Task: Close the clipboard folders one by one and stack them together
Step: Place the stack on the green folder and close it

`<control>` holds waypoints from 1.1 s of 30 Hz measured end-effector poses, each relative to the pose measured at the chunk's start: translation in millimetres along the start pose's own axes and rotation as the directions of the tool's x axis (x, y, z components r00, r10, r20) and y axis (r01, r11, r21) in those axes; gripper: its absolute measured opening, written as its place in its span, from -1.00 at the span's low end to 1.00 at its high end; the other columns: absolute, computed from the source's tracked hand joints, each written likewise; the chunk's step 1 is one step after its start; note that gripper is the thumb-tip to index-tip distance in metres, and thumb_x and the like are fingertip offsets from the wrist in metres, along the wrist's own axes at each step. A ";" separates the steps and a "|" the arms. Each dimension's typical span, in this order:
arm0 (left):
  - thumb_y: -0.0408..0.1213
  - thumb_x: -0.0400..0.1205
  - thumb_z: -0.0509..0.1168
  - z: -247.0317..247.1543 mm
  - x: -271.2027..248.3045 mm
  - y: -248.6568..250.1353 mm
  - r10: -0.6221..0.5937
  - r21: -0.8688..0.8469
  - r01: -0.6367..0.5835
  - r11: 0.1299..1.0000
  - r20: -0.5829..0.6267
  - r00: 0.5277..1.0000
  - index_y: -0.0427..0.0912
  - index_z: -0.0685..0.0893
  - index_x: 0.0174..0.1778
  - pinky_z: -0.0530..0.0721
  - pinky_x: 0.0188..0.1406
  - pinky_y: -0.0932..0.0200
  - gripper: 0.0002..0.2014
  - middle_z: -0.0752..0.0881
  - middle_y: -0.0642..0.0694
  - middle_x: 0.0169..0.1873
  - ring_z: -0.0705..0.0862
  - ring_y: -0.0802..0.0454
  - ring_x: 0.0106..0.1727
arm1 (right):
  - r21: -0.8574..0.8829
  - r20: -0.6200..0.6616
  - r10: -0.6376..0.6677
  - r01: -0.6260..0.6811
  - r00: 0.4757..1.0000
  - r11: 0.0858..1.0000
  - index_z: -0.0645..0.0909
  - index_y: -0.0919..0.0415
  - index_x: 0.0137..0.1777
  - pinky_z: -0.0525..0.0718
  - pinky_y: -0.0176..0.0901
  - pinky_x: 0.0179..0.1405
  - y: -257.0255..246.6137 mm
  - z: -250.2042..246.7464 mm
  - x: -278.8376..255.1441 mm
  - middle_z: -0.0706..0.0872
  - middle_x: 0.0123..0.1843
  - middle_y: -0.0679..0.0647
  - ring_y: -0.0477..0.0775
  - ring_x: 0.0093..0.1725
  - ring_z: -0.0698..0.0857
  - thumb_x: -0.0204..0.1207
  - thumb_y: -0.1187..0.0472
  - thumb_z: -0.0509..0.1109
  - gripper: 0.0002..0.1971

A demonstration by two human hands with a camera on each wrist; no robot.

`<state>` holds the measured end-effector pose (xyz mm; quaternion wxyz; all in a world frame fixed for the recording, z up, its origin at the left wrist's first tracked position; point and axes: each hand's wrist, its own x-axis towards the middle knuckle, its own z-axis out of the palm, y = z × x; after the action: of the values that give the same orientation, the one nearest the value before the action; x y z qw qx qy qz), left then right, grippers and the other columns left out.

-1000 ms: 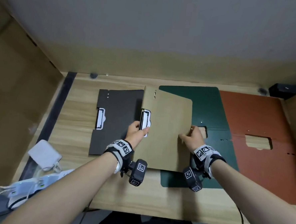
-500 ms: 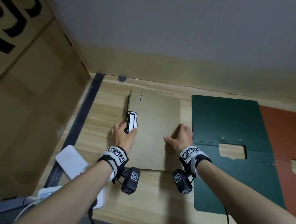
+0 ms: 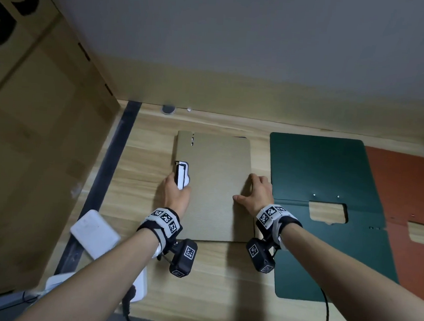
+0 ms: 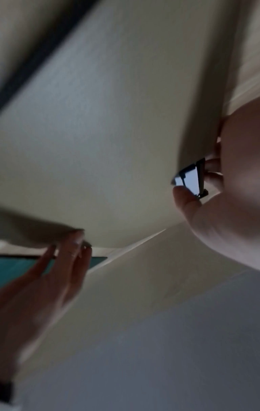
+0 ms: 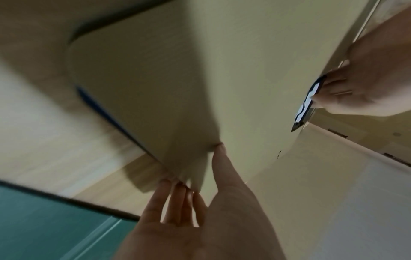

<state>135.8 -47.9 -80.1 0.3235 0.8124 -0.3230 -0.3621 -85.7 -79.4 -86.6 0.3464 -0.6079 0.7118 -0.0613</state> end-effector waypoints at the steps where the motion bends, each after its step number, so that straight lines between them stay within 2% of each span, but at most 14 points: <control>1: -0.49 0.51 0.31 -0.9 -0.4 6.9 0.019 -0.006 -0.019 1.000 -0.039 0.999 -0.26 0.56 0.40 0.53 0.31 0.03 -0.51 0.57 -0.27 0.32 0.56 -0.22 0.35 | -0.002 0.021 -0.012 0.012 1.000 1.000 0.30 0.17 0.58 0.38 0.10 0.55 3.3 -6.2 -1.7 0.40 0.49 0.16 0.22 0.51 0.35 0.35 -0.08 0.60 -0.14; 3: -0.54 0.53 0.27 1.0 -3.6 25.5 0.072 -0.049 -0.077 0.996 -0.103 0.992 -0.28 0.45 0.52 0.39 0.50 0.06 -0.43 0.47 -0.24 0.47 0.45 -0.17 0.51 | -0.003 0.022 -0.020 0.020 1.000 1.000 0.29 0.17 0.60 0.35 0.07 0.57 15.1 -22.1 -8.8 0.40 0.53 0.15 0.20 0.53 0.33 0.41 -0.03 0.56 -0.18; 5: -0.59 0.54 0.20 11.2 -11.4 48.3 0.110 -0.124 -0.117 0.985 -0.066 0.992 -0.25 0.46 0.51 0.39 0.50 0.13 -0.44 0.52 -0.17 0.46 0.48 -0.09 0.49 | 0.010 -0.022 -0.001 0.001 1.000 1.000 0.35 0.17 0.57 0.37 0.04 0.55 34.3 -40.0 -19.0 0.44 0.51 0.15 0.18 0.51 0.37 0.46 0.04 0.52 -0.28; 9: -0.55 0.65 0.19 48.7 -40.1 88.5 0.136 -0.156 -0.100 0.983 0.246 0.960 -0.30 0.58 0.37 0.52 0.25 0.27 -0.63 0.71 -0.15 0.24 0.66 0.02 0.22 | 0.003 -0.108 0.110 -0.110 0.988 0.994 0.47 0.20 0.47 0.43 0.02 0.49 88.4 -75.1 -43.5 0.55 0.41 0.18 0.21 0.44 0.48 0.44 0.16 0.53 -0.41; 12: -0.38 0.65 0.26 90.2 -64.7 95.0 0.034 -0.019 -0.028 0.999 0.461 0.887 -0.23 0.61 0.38 0.56 0.35 0.12 -0.64 0.72 -0.12 0.28 0.67 -0.07 0.29 | -0.029 -0.109 0.184 -0.188 0.977 0.982 0.52 0.28 0.42 0.41 -0.04 0.43 132.1 -91.6 -64.3 0.57 0.39 0.28 0.31 0.41 0.50 0.39 0.23 0.52 -0.43; 15: -0.19 0.50 0.32 131.2 -85.6 89.5 -0.098 0.132 0.030 0.991 0.543 0.834 -0.20 0.56 0.42 0.59 0.40 -0.12 -0.48 0.67 -0.21 0.33 0.65 -0.24 0.33 | -0.076 -0.059 0.175 -0.179 0.983 0.981 0.48 0.29 0.46 0.37 -0.07 0.42 170.9 -98.2 -84.7 0.53 0.46 0.27 0.34 0.39 0.47 0.40 0.24 0.50 -0.40; 18: -0.09 0.25 0.28 166.6 -98.5 78.7 -0.177 0.213 0.073 0.974 0.529 0.830 -0.09 0.51 -0.19 0.69 0.07 -0.06 -0.73 0.71 -0.24 -0.12 0.70 -0.24 -0.07 | -0.100 0.021 0.101 -0.098 0.995 0.990 0.37 0.22 0.57 0.32 -0.12 0.46 198.6 -99.3 -98.5 0.42 0.59 0.12 0.26 0.44 0.40 0.44 0.20 0.48 -0.31; 20: -0.11 0.20 0.29 180.1 -107.4 76.7 -0.214 0.169 0.148 0.974 0.492 0.844 -0.12 0.47 -0.36 0.55 -0.24 0.03 -0.78 0.60 -0.16 -0.35 0.56 -0.14 -0.34 | -0.087 0.042 0.075 -0.071 0.996 0.994 0.34 0.18 0.59 0.29 -0.14 0.49 209.6 -97.8 -103.2 0.38 0.62 0.05 0.21 0.46 0.37 0.43 0.17 0.47 -0.29; 22: -0.21 0.30 0.37 188.2 -116.7 80.2 -0.268 0.058 0.276 0.959 0.494 0.827 -0.21 0.64 -0.26 0.53 -0.22 0.08 -0.82 0.66 -0.17 -0.30 0.63 -0.13 -0.26 | -0.065 0.046 0.062 -0.059 0.997 0.996 0.33 0.15 0.59 0.33 -0.09 0.51 217.2 -95.8 -106.4 0.37 0.62 0.01 0.17 0.48 0.34 0.44 0.15 0.45 -0.30; 25: -0.31 0.50 0.45 197.5 -127.9 85.1 -0.358 0.000 0.426 0.905 0.540 0.762 -0.25 0.71 0.04 0.69 0.02 0.06 -0.78 0.79 -0.17 -0.03 0.75 -0.08 0.06 | -0.092 0.053 0.027 -0.022 0.998 0.996 0.32 0.12 0.57 0.45 0.08 0.45 226.7 -100.0 -110.2 0.39 0.57 -0.02 0.14 0.47 0.32 0.46 0.13 0.40 -0.34; 27: -0.28 0.51 0.50 195.5 -137.6 91.4 -0.336 0.019 0.382 0.924 0.516 0.788 -0.25 0.72 0.11 0.70 -0.06 0.10 -0.72 0.79 -0.21 0.05 0.75 -0.12 0.13 | -0.076 0.048 -0.006 0.009 0.999 0.997 0.37 0.12 0.52 0.47 0.07 0.43 229.0 -109.2 -111.6 0.45 0.51 0.00 0.12 0.47 0.32 0.48 0.13 0.38 -0.41; 29: -0.27 0.55 0.48 188.9 -150.4 103.3 -0.272 0.010 0.301 0.954 0.460 0.845 -0.24 0.69 -0.05 0.65 -0.24 0.15 -0.84 0.77 -0.23 -0.01 0.73 -0.16 0.02 | -0.043 0.049 -0.055 0.057 0.997 0.997 0.46 0.11 0.46 0.47 -0.01 0.41 227.4 -123.8 -110.0 0.54 0.42 0.01 0.10 0.44 0.38 0.51 0.15 0.35 -0.51; 31: -0.28 0.60 0.44 183.5 -162.6 114.6 -0.199 -0.021 0.229 0.973 0.426 0.882 -0.24 0.63 -0.18 0.71 -0.07 0.08 -0.86 0.74 -0.26 -0.05 0.72 -0.15 -0.02 | -0.019 0.052 -0.105 0.106 0.993 0.994 0.57 0.08 0.36 0.51 -0.06 0.35 223.2 -141.5 -107.1 0.65 0.33 0.01 0.09 0.35 0.48 0.53 0.16 0.34 -0.61; 33: -0.26 0.61 0.42 178.2 -175.3 124.8 -0.132 -0.044 0.163 0.986 0.401 0.906 -0.32 0.64 0.00 0.71 0.21 -0.08 -0.81 0.76 -0.27 0.05 0.74 -0.18 0.08 | 0.014 0.059 -0.134 0.133 0.989 0.991 0.66 0.07 0.26 0.57 -0.09 0.27 218.2 -158.7 -105.7 0.74 0.23 0.02 0.10 0.25 0.61 0.53 0.16 0.33 -0.69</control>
<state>-135.3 -39.5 -13.0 0.2537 0.7312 -0.3055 -0.5547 -353.2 18.9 -33.9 0.3656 -0.6539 0.6587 -0.0699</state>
